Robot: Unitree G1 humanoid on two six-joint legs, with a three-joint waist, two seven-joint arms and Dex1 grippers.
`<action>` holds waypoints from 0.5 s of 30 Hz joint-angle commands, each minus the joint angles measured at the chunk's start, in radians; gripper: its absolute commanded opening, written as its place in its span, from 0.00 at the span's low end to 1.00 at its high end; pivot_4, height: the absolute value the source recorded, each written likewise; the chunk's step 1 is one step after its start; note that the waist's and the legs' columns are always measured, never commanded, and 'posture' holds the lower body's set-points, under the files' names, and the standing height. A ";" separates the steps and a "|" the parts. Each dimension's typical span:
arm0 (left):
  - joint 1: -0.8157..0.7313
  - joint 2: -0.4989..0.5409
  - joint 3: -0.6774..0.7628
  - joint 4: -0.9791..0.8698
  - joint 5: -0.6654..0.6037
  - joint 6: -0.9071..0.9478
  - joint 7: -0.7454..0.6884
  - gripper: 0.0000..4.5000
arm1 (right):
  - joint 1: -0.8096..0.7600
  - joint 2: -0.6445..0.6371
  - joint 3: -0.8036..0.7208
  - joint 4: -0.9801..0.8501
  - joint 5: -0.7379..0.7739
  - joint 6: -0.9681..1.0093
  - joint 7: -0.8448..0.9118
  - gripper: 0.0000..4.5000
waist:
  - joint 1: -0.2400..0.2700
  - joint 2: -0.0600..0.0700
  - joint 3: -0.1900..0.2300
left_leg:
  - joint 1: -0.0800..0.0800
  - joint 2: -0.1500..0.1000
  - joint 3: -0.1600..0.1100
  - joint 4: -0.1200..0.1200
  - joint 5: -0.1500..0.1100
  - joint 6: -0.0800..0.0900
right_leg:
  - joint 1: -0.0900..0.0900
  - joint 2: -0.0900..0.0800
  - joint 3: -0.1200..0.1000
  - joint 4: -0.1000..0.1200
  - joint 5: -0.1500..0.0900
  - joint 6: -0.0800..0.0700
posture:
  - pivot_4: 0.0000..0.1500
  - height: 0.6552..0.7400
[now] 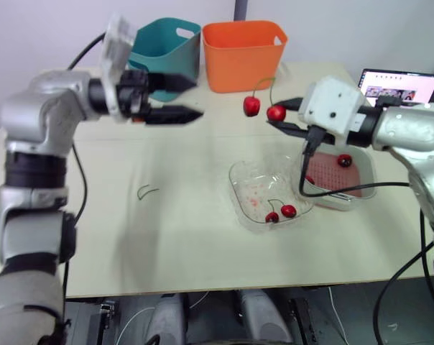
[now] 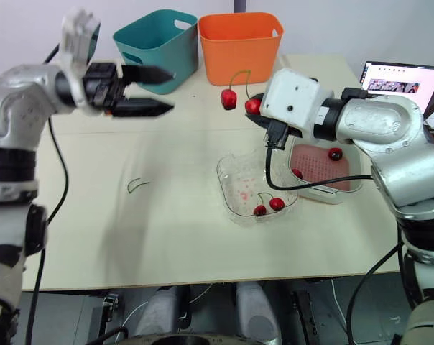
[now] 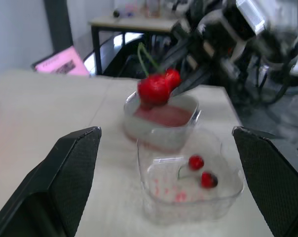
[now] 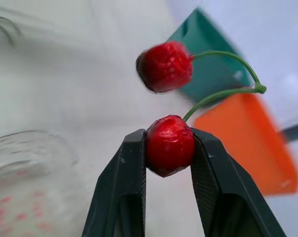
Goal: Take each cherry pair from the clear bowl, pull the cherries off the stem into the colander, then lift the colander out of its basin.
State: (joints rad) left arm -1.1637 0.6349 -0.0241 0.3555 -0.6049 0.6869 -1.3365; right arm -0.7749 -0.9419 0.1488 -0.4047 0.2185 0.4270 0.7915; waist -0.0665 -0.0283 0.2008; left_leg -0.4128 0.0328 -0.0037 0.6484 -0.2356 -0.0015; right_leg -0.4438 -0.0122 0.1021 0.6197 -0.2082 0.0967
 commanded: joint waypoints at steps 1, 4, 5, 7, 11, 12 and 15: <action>-0.137 -0.062 -0.016 0.159 0.045 -0.041 -0.030 1.00 | -0.048 0.037 0.018 -0.010 -0.102 -0.159 -0.007 0.22 | 0.000 0.000 0.000 | 0.000 0.000 0.000 0.000 0.000 0.000 | 0.000 0.000 0.000 0.000 0.000 0.000 | 1.00 1.00; -0.198 -0.098 -0.029 0.249 0.078 -0.054 -0.063 1.00 | -0.056 0.054 0.030 0.004 -0.156 -0.212 0.005 0.22 | -0.004 0.000 0.000 | 0.000 -0.001 0.000 -0.001 0.000 0.000 | 0.000 0.000 0.001 0.000 0.000 0.000 | 1.00 1.00; -0.216 -0.113 -0.036 0.268 0.085 -0.049 -0.072 1.00 | -0.056 0.059 0.032 0.007 -0.169 -0.220 0.007 0.22 | -0.004 0.000 0.000 | 0.000 0.000 0.000 -0.001 0.000 0.000 | 0.000 0.000 0.001 0.000 0.001 -0.002 | 1.00 1.00; -0.234 -0.138 -0.051 0.283 0.099 -0.051 -0.094 1.00 | -0.054 0.070 0.033 0.010 -0.189 -0.230 0.011 0.22 | -0.003 0.000 0.000 | 0.000 0.000 0.000 -0.002 0.000 0.000 | -0.001 0.000 0.001 0.001 0.001 -0.002 | 1.00 1.00; -0.241 -0.176 -0.054 0.286 0.112 -0.043 -0.120 1.00 | -0.049 0.089 0.032 0.016 -0.220 -0.242 0.019 0.22 | -0.001 0.000 0.000 | 0.000 0.000 0.000 -0.001 0.000 0.000 | -0.001 0.000 0.001 0.002 0.001 -0.001 | 1.00 1.00; -0.243 -0.185 -0.050 0.286 0.110 -0.036 -0.121 1.00 | -0.046 0.094 0.031 0.016 -0.226 -0.243 0.022 0.22 | -0.001 0.000 0.000 | 0.000 0.000 0.000 -0.001 0.000 0.000 | -0.001 0.000 0.001 0.002 0.001 -0.001 | 1.00 1.00; -0.250 -0.208 -0.041 0.286 0.107 -0.022 -0.120 1.00 | -0.041 0.106 0.029 0.011 -0.240 -0.240 0.028 0.22 | -0.001 0.000 0.000 | -0.001 -0.001 0.000 0.000 0.000 0.000 | -0.001 0.000 0.002 0.002 0.001 -0.002 | 1.00 1.00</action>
State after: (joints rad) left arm -1.3736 0.4277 -0.0907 0.6583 -0.4899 0.6578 -1.4497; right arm -0.8046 -0.8422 0.2016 -0.3777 -0.0080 0.1978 0.8171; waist -0.0675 -0.0282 0.2009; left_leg -0.4135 0.0321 -0.0037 0.6482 -0.2356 -0.0014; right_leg -0.4450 -0.0122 0.1037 0.6225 -0.2073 0.0951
